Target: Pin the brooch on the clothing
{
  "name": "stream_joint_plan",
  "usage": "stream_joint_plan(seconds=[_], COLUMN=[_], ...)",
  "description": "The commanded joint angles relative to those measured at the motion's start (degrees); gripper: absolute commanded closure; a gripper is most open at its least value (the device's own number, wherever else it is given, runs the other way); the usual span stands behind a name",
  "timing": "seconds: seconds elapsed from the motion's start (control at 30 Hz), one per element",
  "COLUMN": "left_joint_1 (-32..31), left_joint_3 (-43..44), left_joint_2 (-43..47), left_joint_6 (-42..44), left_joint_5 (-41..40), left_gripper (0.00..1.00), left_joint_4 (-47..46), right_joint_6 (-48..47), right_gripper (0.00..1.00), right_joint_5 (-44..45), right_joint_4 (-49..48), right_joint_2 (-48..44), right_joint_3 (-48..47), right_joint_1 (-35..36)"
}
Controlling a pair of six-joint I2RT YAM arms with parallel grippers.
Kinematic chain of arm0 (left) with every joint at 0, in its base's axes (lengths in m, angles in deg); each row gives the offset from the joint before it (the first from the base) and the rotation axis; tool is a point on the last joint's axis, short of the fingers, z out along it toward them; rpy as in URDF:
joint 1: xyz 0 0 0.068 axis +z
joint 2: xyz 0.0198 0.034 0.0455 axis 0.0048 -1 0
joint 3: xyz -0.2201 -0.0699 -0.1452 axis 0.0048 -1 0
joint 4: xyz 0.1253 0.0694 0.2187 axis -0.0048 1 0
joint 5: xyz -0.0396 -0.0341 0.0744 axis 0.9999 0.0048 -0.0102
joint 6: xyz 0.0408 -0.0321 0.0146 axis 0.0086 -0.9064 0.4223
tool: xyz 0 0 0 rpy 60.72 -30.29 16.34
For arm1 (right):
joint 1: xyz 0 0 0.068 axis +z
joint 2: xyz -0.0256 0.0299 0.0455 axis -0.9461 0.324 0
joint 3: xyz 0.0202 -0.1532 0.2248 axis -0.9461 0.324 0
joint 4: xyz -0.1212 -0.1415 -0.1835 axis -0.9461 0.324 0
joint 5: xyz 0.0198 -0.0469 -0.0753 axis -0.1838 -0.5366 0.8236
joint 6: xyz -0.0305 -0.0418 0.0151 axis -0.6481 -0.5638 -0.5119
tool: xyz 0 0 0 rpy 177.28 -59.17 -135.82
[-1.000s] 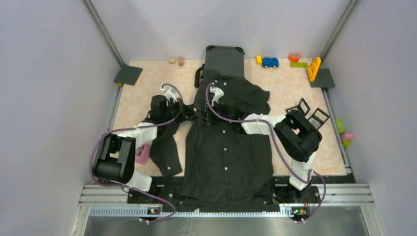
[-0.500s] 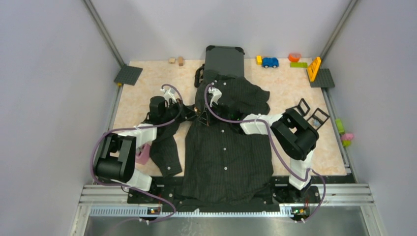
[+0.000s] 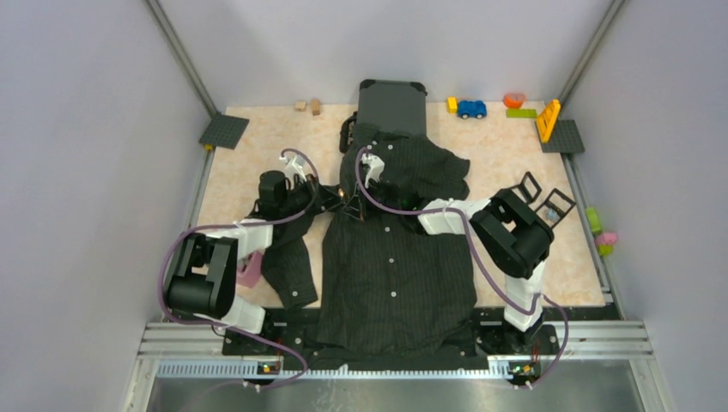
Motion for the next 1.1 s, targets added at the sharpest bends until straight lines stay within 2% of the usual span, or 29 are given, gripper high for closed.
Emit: stream_joint_plan(seconds=[0.0, 0.13, 0.27, 0.4, 0.5, 0.6, 0.8, 1.07], left_joint_1=[-0.7, -0.7, -0.6, 0.2, 0.9, 1.1, 1.3, 1.3], left_joint_3=[-0.8, -0.9, 0.1, 0.7, 0.1, 0.0, 0.7, 0.9], left_joint_2=[3.6, 4.5, 5.2, 5.6, 6.1, 6.2, 6.0, 6.2], left_joint_6=[-1.9, -2.2, -1.4, -2.3, -3.5, -3.9, -4.2, -4.7], left_joint_5=[7.2, 6.5, 3.4, 1.1, 1.4, 2.8, 5.0, 5.7], left_gripper=[1.00, 1.00, 1.00, 1.00, 1.00, 1.00, 1.00, 1.00], left_joint_4=[-8.9, -8.1, -2.2, 1.8, 1.3, 0.4, 0.0, -0.2], right_joint_6=[-0.7, -0.8, -2.0, -4.3, -6.2, -7.0, -8.0, -8.4], right_gripper=[1.00, 0.99, 0.92, 0.75, 0.61, 0.52, 0.46, 0.45], right_joint_5=[-2.6, -2.6, -1.6, 1.1, 2.6, 3.8, 5.1, 3.3], right_joint_4=[-3.6, -3.4, -1.4, 2.4, 5.2, 6.8, 6.9, 2.5], right_joint_2=[1.7, 0.9, -2.9, -9.6, -14.7, -19.2, -23.7, -19.1], right_joint_3=[-2.1, -1.7, -1.0, -0.1, 0.7, 2.1, 5.6, 6.8], right_joint_1=[0.5, 0.5, 0.5, 0.5, 0.4, -0.3, -2.8, -3.2])
